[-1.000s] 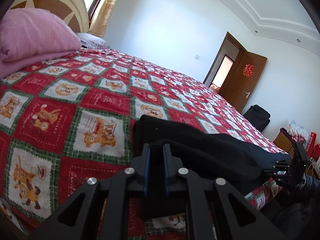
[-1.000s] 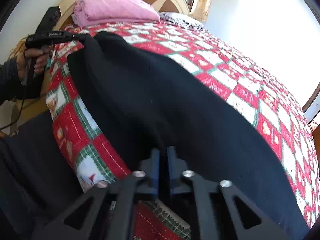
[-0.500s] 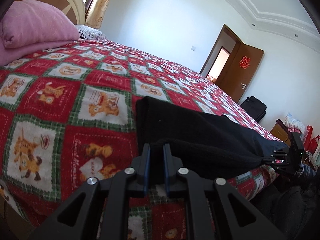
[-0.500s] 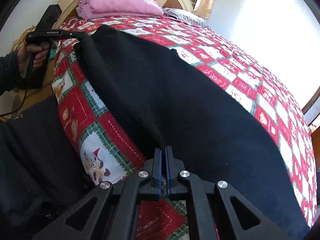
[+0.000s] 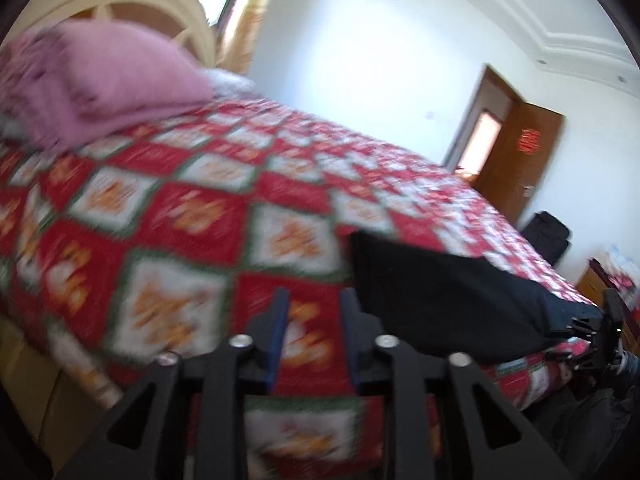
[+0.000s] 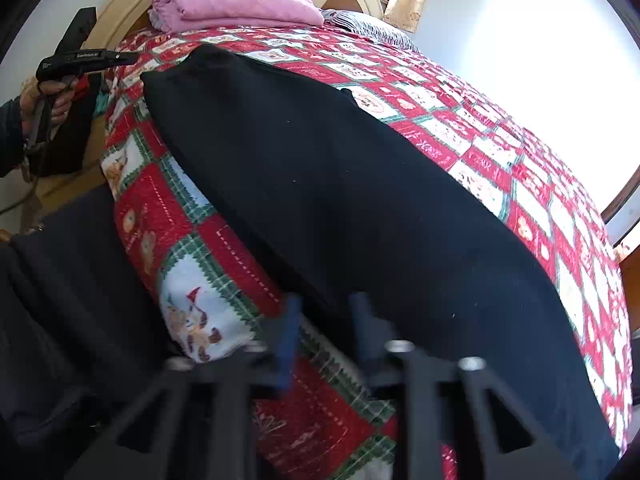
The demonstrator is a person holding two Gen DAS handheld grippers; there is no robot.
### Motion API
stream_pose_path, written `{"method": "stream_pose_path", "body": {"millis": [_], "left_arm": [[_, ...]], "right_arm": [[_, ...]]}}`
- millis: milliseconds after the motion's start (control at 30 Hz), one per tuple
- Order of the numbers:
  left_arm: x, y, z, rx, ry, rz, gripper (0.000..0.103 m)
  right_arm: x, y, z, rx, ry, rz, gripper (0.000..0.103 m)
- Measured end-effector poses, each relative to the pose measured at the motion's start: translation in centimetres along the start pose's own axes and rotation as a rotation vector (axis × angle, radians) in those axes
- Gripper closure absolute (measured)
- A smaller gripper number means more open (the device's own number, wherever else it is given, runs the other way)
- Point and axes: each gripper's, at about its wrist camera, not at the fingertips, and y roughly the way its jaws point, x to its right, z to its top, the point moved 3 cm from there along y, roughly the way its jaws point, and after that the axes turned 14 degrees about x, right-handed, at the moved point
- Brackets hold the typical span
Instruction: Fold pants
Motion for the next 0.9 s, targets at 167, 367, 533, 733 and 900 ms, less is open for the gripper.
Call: {"method": "stream_pose_path", "body": {"millis": [167,367,533,733,900], "left_arm": [[5.9,3.9,-0.7,-0.026,0.049,-0.121,0.055],[7.3,7.4,-4.0,-0.091,0.145,-0.076,0.056],[6.8,6.0,-3.2,-0.083,0.094,-0.075,0.054],[8.1,5.9,-1.7,-0.029,0.093,-0.054,0.041],[8.8,7.7,-0.9,-0.017,0.116,-0.023,0.037]], "right_arm": [[-0.4,-0.3,0.0,0.006,0.020,0.004,0.049],[0.2,-0.9,-0.5,0.016,0.043,-0.030,0.049],[3.4,-3.2,-1.2,0.033,0.127,-0.086,0.048],[13.2,-9.8,-4.0,0.049,0.332,-0.276,0.048],[25.5,-20.0,-9.9,0.108,0.696,-0.559,0.048]]}}
